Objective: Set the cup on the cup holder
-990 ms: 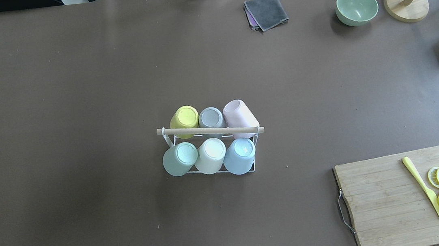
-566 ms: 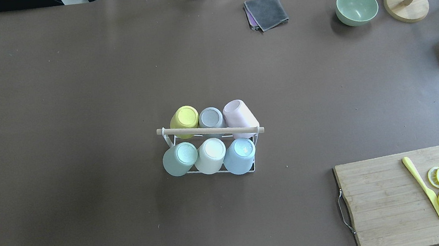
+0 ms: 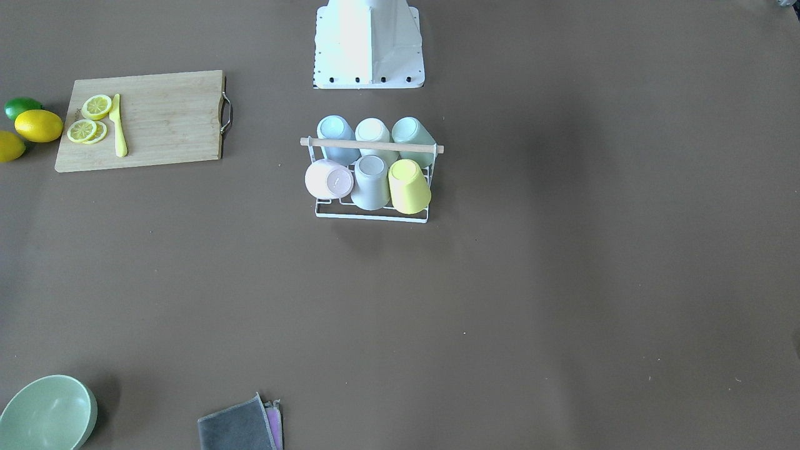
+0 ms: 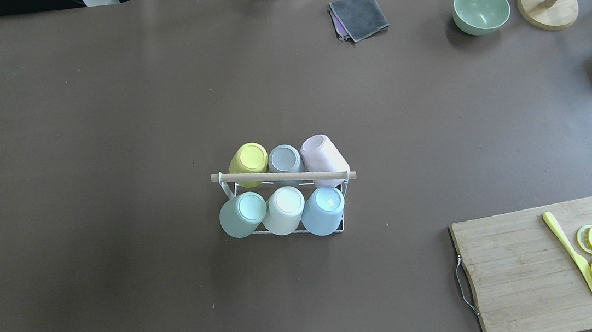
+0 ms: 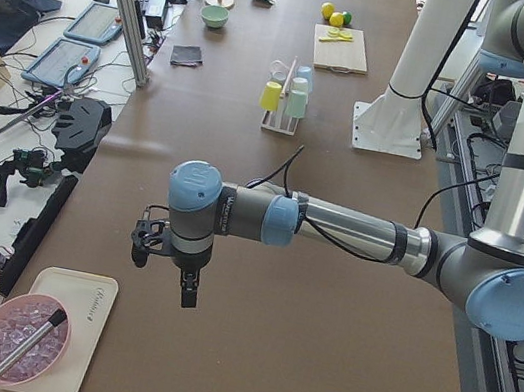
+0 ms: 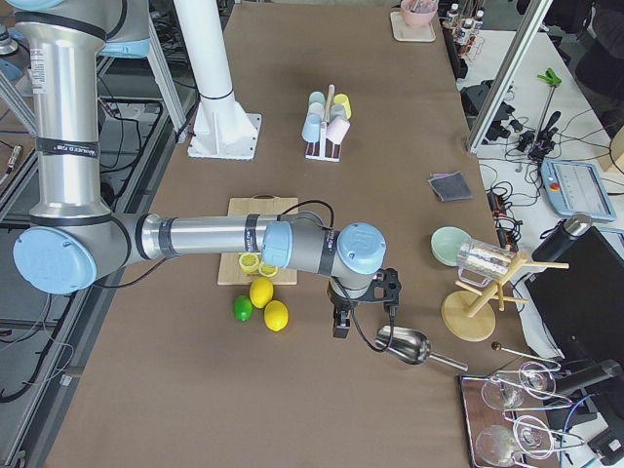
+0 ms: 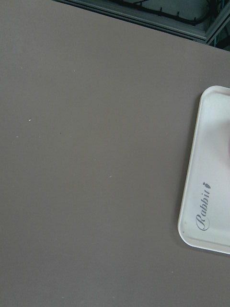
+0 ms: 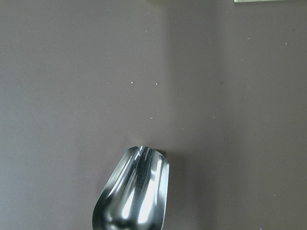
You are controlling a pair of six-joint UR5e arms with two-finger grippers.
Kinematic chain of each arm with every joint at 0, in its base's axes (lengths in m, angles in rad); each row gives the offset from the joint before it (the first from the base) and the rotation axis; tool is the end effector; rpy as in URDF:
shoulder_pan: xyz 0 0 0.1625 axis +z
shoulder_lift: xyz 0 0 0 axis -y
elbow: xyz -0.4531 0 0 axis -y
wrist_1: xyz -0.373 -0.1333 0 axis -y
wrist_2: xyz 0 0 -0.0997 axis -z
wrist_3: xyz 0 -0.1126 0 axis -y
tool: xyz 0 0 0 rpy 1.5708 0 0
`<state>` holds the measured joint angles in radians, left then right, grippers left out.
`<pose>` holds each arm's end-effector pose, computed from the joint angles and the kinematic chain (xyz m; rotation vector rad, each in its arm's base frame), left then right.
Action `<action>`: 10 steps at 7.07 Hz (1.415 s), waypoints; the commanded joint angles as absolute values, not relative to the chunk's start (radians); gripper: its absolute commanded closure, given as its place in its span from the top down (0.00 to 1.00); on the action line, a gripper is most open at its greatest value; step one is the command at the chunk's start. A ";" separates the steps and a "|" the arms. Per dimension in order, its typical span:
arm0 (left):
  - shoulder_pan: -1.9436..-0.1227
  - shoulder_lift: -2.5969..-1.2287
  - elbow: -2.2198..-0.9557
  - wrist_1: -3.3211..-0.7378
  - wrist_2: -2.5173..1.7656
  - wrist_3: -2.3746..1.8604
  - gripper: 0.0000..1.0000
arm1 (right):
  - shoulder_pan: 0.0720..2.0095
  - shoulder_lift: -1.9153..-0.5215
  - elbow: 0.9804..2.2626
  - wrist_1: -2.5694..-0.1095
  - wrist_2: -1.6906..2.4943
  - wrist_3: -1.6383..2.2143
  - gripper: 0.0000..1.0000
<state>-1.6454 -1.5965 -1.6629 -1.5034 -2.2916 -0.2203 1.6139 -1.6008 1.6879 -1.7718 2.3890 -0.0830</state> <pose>-0.0950 -0.4801 0.6511 -0.0044 0.7244 -0.2638 0.0704 -0.4457 0.6707 -0.0558 -0.8224 0.0090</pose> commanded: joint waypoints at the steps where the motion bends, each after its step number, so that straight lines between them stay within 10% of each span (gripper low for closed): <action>1: -1.644 -1.597 -1.663 -1.512 -2.397 -0.219 0.98 | 1.626 -1.601 1.689 -1.772 2.385 -0.083 1.00; 10: -1.631 -1.542 -1.723 -1.508 -2.329 0.208 0.98 | 1.626 -1.608 1.686 -1.772 2.385 -0.084 1.00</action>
<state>-1.6307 -1.5611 -1.7193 -1.5069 -2.3644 0.0645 1.6260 -1.6076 1.6859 -1.7718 2.3853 -0.0843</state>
